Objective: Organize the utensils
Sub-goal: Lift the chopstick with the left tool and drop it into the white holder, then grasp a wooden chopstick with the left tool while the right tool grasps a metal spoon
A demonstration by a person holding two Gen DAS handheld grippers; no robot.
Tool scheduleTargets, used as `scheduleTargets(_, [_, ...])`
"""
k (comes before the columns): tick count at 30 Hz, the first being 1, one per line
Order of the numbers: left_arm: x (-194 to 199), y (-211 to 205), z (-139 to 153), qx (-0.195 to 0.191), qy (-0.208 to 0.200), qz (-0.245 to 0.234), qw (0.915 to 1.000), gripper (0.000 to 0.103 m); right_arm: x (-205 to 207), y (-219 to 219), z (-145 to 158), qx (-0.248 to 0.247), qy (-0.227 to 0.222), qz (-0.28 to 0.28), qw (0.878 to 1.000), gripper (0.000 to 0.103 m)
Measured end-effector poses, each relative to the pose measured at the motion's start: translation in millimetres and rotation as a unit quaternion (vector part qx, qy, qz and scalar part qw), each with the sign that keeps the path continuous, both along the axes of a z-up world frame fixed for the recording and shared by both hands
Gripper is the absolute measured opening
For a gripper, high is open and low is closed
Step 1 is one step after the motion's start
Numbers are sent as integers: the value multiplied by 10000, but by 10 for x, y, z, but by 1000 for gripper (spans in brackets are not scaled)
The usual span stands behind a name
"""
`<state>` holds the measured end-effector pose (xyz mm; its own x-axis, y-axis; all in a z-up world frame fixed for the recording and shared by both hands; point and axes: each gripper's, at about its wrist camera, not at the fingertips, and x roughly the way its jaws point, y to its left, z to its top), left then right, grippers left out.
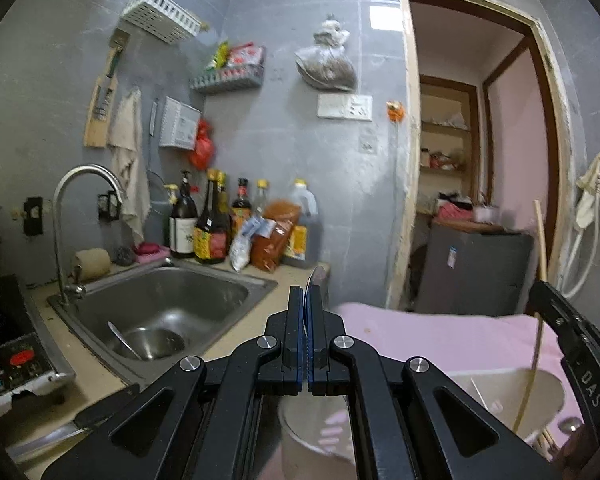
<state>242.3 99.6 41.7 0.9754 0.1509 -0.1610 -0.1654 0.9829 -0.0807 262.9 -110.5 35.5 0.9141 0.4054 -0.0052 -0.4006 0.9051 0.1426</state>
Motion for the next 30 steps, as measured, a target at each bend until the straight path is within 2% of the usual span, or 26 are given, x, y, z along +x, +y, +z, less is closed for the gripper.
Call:
scheduleTargets(7, [-24, -2, -20, -368, 206, -502, 9978, 2, -72, -55, -12, -71, 293, 78, 9995, 5])
scheduleTargets(12, [-90, 7, 23, -657, 225, -764, 9947, 6, -179, -101, 24, -114, 307, 148, 9994, 7])
scheduleTargets(15, [-161, 10, 69, -816, 136, -865, 9928, 18, -248, -132, 63, -140, 240, 166, 9995, 14])
scheduleTargets(16, [-192, 10, 92, -886, 91, -911, 9919, 25, -280, -153, 89, -135, 204, 170, 9996, 21])
scheduleTargets(17, [-220, 9, 116, -946, 43, -948, 9910, 28, -297, -169, 103, -124, 182, 176, 9996, 23])
scheduleTargets(19, [-281, -7, 172, -1021, -36, -1001, 9897, 30, -362, -233, 162, -84, 95, 156, 9998, 23])
scheduleTargets(24, [-417, -164, 317, -1030, -162, -1106, 9884, 44, -486, -442, 288, -41, -44, -8, 10000, 26])
scheduleTargets(25, [-435, -198, 337, -1010, -170, -1127, 9883, 48, -519, -496, 306, -53, -80, -58, 9999, 29])
scheduleTargets(28, [-521, -350, 397, -893, -258, -1260, 9877, 59, -615, -664, 349, -64, -171, -189, 9997, 49])
scheduleTargets(30, [-580, -470, 431, -764, -305, -1355, 9874, 66, -695, -803, 377, -106, -239, -307, 9992, 50])
